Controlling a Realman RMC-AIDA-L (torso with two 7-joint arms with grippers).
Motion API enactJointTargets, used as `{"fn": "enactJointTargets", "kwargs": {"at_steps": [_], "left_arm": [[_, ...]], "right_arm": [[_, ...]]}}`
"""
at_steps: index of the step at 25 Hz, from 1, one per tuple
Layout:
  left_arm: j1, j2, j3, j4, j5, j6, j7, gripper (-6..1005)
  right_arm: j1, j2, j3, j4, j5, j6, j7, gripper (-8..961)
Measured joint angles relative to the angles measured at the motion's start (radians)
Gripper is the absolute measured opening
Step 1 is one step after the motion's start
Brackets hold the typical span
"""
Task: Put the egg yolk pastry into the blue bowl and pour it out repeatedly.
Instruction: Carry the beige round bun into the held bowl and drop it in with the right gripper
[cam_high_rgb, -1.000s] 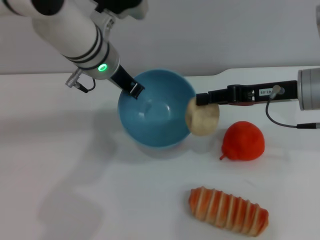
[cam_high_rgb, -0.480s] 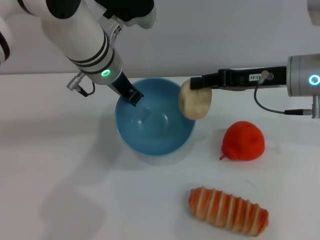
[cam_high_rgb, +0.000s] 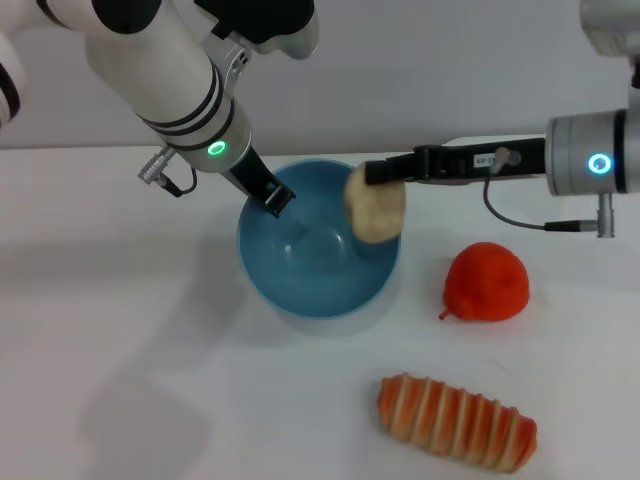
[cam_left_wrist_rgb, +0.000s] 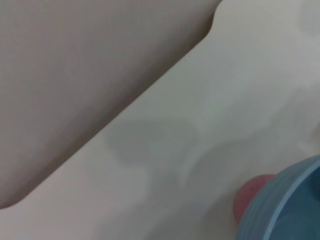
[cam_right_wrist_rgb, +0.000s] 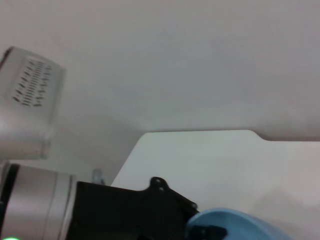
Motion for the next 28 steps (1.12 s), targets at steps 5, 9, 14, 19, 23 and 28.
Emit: {"fn": "enactJointTargets", "kwargs": {"at_steps": [5,9,14,19,23,28], "left_arm": [[0.007,0.0,0.0,0.0,-0.008,-0.007,0.001,-1],[0.009,0.0,0.0,0.0,-0.012,-0.009,0.002,-1],[0.022,0.001,-0.003,-0.025,-0.018,-0.01,0.003,-1],[0.038,0.003,-0.001,-0.049,-0.021,-0.013,0.003,-1],[0.042,0.003,0.0,-0.046,-0.022,-0.01,0.003,-1],[0.047,0.003,0.0,-0.047,-0.022,-0.008,0.003,0]], "right_arm": [[0.024,0.002,-0.001,0.018,0.003,0.003,-0.003,26],[0.041,0.002,-0.001,0.053,0.003,0.023,-0.019,21],[0.059,0.003,-0.003,0.101,0.04,0.032,-0.052,16],[0.047,0.007,-0.003,0.103,0.056,0.044,-0.074,14],[0.036,0.008,-0.003,0.103,0.056,0.046,-0.082,30],[0.031,0.01,-0.004,0.103,0.078,0.034,-0.102,155]]}}
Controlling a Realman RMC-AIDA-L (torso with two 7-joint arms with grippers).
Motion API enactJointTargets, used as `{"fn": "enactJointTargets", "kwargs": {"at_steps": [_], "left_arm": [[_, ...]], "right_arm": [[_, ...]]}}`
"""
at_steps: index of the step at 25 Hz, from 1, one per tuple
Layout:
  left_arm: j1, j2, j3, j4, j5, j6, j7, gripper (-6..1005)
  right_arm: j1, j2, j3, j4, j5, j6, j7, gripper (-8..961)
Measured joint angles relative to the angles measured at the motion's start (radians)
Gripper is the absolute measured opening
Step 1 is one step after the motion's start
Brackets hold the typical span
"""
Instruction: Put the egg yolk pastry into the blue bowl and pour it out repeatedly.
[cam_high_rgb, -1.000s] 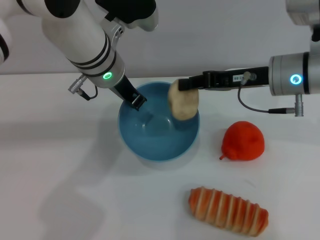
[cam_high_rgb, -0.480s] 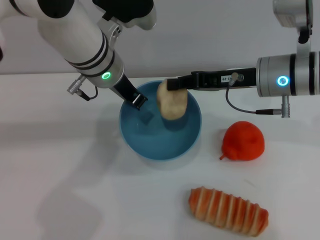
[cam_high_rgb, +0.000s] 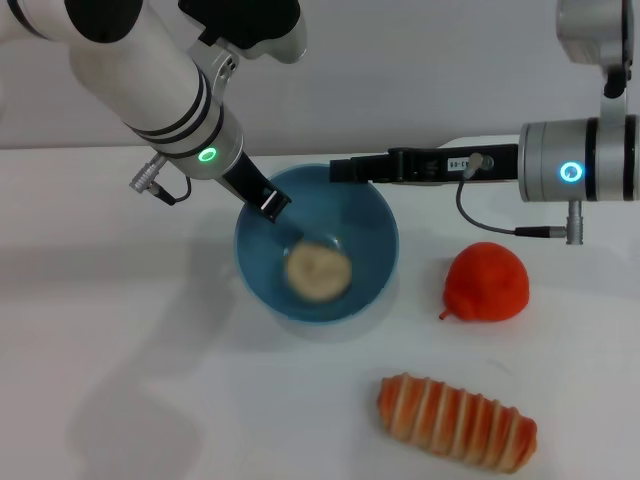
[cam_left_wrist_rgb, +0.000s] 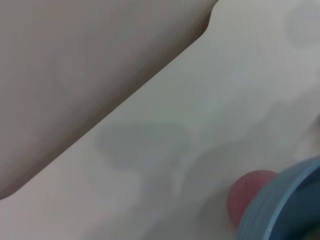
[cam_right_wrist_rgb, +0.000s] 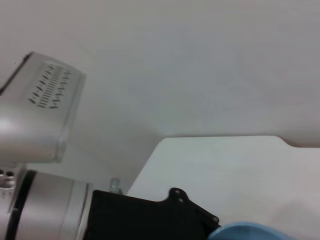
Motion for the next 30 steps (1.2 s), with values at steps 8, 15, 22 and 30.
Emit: {"fn": "enactJointTargets", "kwargs": {"at_steps": [8,15,22,30], "left_arm": [[0.008,0.001,-0.001,0.006,0.0,0.019,0.0,0],[0.011,0.001,-0.002,0.0,0.0,0.049,0.0,0],[0.002,-0.002,-0.001,0.008,0.001,0.08,0.0,1],[0.016,-0.005,0.011,0.009,-0.009,0.106,-0.003,1]], "right_arm": [[-0.034,-0.003,0.001,-0.018,0.042,-0.035,-0.006,345],[-0.219,-0.005,-0.001,-0.22,0.039,-0.067,-0.087,465],[-0.373,0.006,0.005,-0.323,0.07,0.002,-0.426,504],[-0.379,0.009,-0.013,-0.085,0.441,0.127,-1.037,505]]}}
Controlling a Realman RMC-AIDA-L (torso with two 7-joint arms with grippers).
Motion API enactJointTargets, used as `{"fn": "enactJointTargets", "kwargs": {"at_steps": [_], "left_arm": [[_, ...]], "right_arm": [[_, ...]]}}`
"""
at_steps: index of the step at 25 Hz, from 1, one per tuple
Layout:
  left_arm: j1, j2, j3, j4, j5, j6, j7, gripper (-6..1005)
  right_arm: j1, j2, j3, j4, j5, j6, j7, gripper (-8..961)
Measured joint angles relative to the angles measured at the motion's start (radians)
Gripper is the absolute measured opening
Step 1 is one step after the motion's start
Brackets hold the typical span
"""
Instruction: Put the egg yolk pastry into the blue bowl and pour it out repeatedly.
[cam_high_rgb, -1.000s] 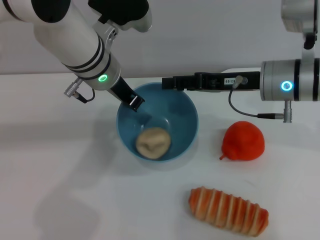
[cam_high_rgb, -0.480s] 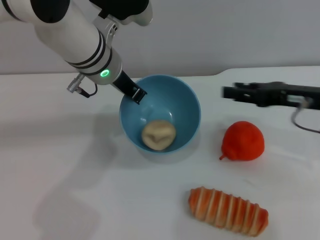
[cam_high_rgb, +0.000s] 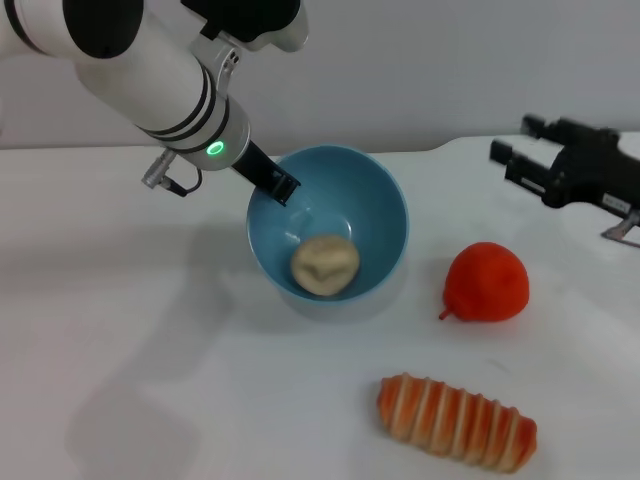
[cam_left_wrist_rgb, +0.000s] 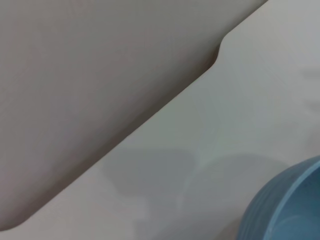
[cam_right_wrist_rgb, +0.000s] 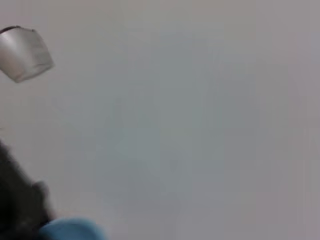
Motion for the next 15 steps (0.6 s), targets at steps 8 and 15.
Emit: {"fn": "enactJointTargets", "kwargs": {"at_steps": [8,15], "left_arm": [[0.012,0.001,0.0,0.0,-0.017,0.023,0.002,0],[0.013,0.002,0.011,-0.005,-0.017,0.051,0.002,-1]], "right_arm": [[0.012,0.001,0.0,0.292,0.508,-0.003,-0.613,504],[0.015,0.002,0.013,0.477,0.875,-0.05,-0.808,505]]}}
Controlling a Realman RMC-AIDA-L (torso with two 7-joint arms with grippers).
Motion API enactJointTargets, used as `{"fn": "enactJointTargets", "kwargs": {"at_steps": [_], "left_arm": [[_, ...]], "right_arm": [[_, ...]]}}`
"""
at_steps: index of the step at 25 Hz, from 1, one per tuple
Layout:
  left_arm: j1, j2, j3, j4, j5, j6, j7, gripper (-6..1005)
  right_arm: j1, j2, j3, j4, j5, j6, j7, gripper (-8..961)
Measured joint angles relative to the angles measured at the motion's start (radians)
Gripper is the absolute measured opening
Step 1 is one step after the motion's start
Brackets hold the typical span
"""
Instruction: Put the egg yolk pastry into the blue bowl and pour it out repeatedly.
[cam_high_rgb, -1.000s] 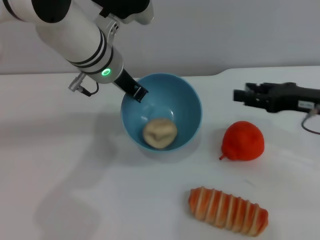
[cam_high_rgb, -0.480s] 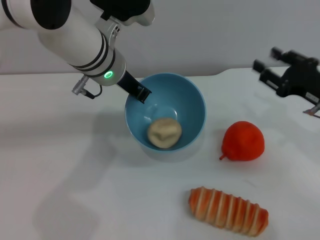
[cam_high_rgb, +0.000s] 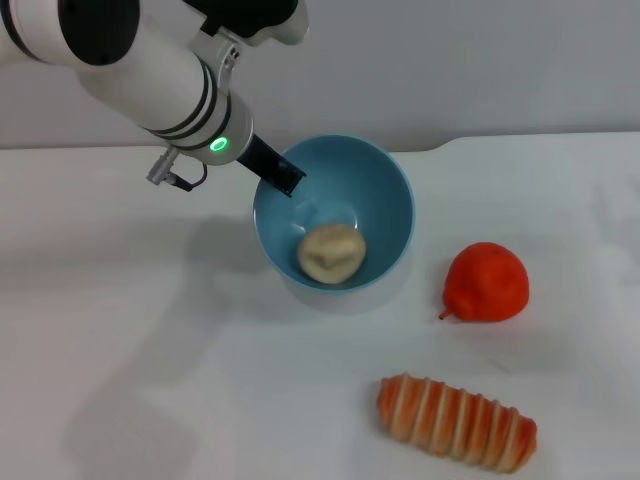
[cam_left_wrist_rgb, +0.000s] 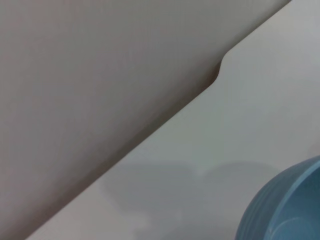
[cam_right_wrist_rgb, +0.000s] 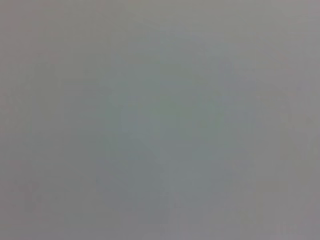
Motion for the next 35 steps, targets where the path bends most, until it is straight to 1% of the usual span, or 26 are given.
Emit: {"fn": "enactJointTargets", "kwargs": {"at_steps": [2,5,8,11,12,14,17,20,24,25,27,28,29,32,35], "left_arm": [[0.004,0.0,0.014,-0.004,0.0,0.016,0.0,-1],[0.007,-0.001,0.016,-0.005,0.0,0.026,0.0,-1],[0.009,-0.002,0.016,-0.006,-0.001,0.032,0.001,-1],[0.01,-0.002,0.017,-0.007,-0.001,0.034,0.001,0],[0.01,-0.002,0.018,-0.008,-0.002,0.039,0.001,0],[0.01,-0.002,0.02,-0.008,-0.002,0.042,0.001,-1],[0.011,-0.002,0.043,-0.019,-0.007,0.068,0.001,-1],[0.019,-0.002,0.066,-0.051,-0.013,0.093,0.001,0],[0.045,-0.005,0.145,-0.116,-0.016,0.161,-0.006,0],[0.045,-0.005,0.145,-0.116,-0.016,0.161,-0.006,0],[0.055,-0.005,0.175,-0.122,-0.023,0.206,-0.008,0],[0.07,-0.006,0.207,-0.126,-0.036,0.265,-0.008,0],[0.074,-0.006,0.214,-0.127,-0.04,0.282,-0.008,0],[0.104,-0.006,0.258,-0.134,-0.074,0.398,-0.008,0],[0.115,-0.005,0.309,-0.136,-0.107,0.506,-0.005,-1]], "right_arm": [[-0.004,-0.001,-0.003,0.033,0.046,-0.03,-0.004,505],[-0.02,-0.004,-0.011,0.08,0.046,-0.094,0.037,506],[-0.036,-0.006,-0.012,0.092,0.038,-0.117,0.099,507],[-0.048,-0.008,-0.009,0.094,0.036,-0.111,0.176,508],[-0.051,-0.01,-0.005,0.094,0.036,-0.095,0.225,538],[-0.053,-0.01,-0.004,0.093,0.036,-0.088,0.233,597],[-0.058,-0.009,-0.008,0.089,0.037,-0.077,0.2,686],[-0.056,-0.008,-0.013,0.092,0.03,-0.061,0.147,709],[-0.058,-0.005,-0.013,0.094,0.029,-0.051,0.135,725],[-0.061,-0.005,-0.013,0.095,0.029,-0.052,0.134,725],[-0.067,-0.004,-0.013,0.097,0.029,-0.054,0.132,725],[-0.07,-0.004,-0.012,0.098,0.029,-0.055,0.131,725],[-0.073,-0.003,-0.011,0.098,0.029,-0.055,0.131,725],[-0.078,-0.003,-0.013,0.1,0.029,-0.057,0.13,725],[-0.078,-0.003,-0.013,0.101,0.03,-0.062,0.13,725]]}}
